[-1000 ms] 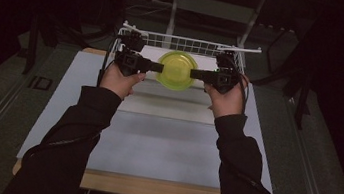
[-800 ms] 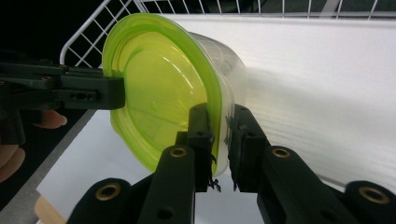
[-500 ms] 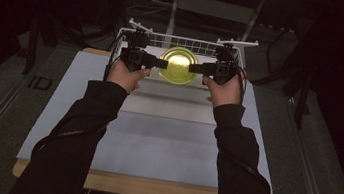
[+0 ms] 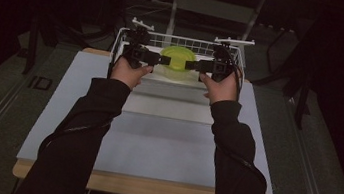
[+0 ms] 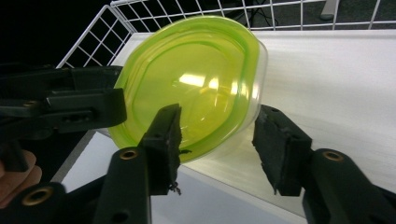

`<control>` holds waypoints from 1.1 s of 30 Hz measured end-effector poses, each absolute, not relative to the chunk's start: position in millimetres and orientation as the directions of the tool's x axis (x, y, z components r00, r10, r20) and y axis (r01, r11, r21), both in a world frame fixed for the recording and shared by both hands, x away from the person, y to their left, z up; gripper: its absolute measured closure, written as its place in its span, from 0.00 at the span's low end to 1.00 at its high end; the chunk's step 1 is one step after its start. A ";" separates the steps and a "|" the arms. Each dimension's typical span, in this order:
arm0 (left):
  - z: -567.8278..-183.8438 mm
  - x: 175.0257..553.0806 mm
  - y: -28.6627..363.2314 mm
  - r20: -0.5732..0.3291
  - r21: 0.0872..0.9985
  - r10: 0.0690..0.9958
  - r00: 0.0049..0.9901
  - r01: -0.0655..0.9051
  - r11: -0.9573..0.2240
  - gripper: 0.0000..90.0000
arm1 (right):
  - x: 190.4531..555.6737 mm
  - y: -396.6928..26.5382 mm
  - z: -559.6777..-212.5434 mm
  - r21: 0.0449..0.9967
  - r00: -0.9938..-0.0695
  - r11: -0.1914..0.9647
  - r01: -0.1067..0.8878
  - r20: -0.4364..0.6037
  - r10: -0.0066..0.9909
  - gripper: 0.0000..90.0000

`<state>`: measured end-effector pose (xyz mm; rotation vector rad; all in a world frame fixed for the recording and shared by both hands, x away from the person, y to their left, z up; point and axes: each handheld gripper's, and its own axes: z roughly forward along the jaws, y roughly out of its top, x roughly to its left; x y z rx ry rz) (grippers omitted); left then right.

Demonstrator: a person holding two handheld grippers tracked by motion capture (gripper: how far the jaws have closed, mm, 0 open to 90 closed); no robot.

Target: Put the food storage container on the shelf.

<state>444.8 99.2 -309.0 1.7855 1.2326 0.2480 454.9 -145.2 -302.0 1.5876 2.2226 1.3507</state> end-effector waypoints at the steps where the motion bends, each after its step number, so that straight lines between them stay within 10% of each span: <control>1: -308.3 444.0 99.1 -0.313 0.774 0.817 0.485 0.629 -0.077 0.41 | 454.5 -144.9 -301.1 0.698 -0.456 0.060 0.713 0.397 0.797 0.54; 17: -298.3 415.0 116.6 -0.334 0.803 0.793 0.510 0.595 -0.045 0.41 | 424.4 -154.5 -292.3 0.750 -0.505 0.121 0.651 0.307 0.807 0.48; 20: -304.9 396.6 123.4 -0.335 0.828 0.727 0.599 0.555 -0.076 0.28 | 411.6 -152.2 -300.4 0.756 -0.537 0.155 0.636 0.289 0.793 0.54; 26: -333.9 371.0 128.7 -0.296 0.861 0.706 0.643 0.500 -0.094 0.15 | 403.2 -143.0 -316.1 0.752 -0.558 0.211 0.625 0.241 0.794 0.98; 27: -349.4 363.7 130.4 -0.291 0.873 0.683 0.670 0.478 -0.097 0.02 | 404.2 -137.3 -323.5 0.743 -0.560 0.218 0.632 0.244 0.792 1.00; 33: -399.8 342.8 135.9 -0.290 0.884 0.682 0.672 0.462 -0.078 0.02 | 410.5 -117.7 -336.4 0.750 -0.572 0.219 0.624 0.248 0.782 1.00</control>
